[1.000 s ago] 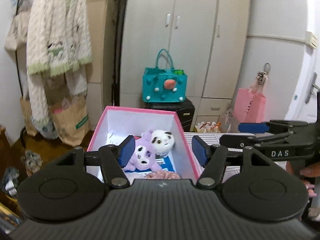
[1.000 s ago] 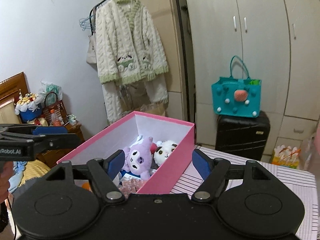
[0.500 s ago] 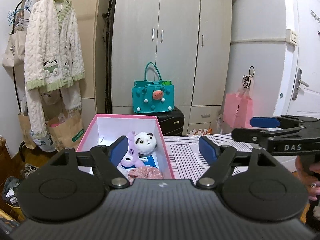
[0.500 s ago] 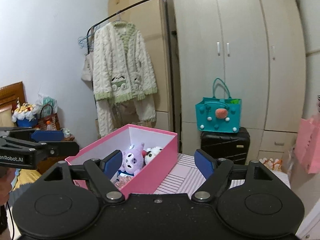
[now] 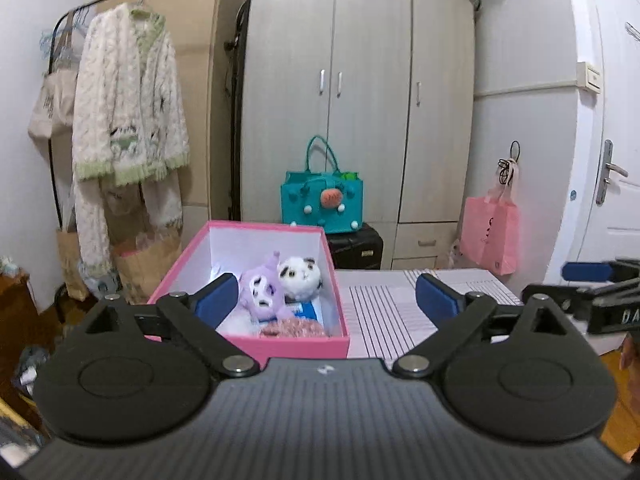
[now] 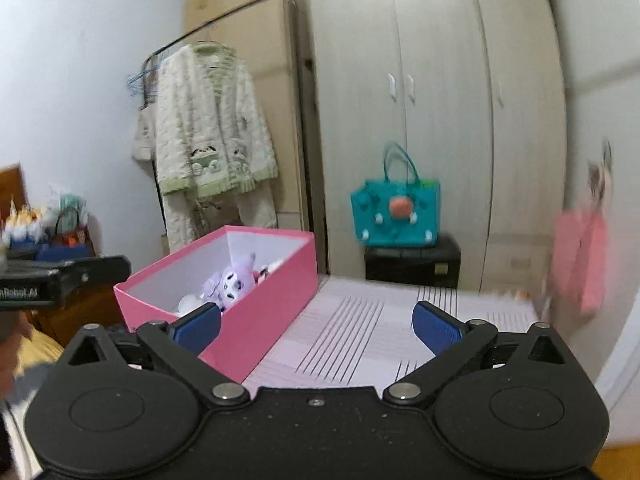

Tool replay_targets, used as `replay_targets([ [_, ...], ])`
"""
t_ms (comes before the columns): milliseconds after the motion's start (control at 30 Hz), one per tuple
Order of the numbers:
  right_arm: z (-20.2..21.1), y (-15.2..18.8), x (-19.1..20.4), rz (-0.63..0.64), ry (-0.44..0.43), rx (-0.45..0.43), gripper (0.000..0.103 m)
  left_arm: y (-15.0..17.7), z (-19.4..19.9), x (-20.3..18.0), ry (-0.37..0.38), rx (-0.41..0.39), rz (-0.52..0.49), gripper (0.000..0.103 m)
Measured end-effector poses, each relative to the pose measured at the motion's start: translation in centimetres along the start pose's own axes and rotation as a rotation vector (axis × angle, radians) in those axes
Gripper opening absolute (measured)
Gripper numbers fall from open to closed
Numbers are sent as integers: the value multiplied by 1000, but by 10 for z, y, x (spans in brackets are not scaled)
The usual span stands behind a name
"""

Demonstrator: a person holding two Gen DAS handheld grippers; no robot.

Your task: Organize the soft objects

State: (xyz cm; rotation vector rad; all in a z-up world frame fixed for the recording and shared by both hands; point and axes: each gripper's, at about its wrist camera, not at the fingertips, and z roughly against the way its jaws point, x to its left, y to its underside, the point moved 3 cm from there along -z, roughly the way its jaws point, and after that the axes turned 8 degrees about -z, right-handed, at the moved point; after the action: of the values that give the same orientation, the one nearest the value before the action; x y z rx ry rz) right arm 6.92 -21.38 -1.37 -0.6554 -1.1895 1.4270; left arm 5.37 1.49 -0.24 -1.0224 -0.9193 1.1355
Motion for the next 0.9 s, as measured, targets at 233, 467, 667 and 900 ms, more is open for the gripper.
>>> replay_targets([
  [233,18,4,-2,-30,142,-45,103,8,2,3,-79,27,-20,103],
  [467,32,17,10,-44,253,-51,103,16,6,-3,-104,36,-31,103],
  [667,45,29,22,-19,281,-69,103,21,9,-11,-144,53,-64,103],
  [900,54,35,31,35,370,-78,103,23,11,-17,-163,66,-65,103],
])
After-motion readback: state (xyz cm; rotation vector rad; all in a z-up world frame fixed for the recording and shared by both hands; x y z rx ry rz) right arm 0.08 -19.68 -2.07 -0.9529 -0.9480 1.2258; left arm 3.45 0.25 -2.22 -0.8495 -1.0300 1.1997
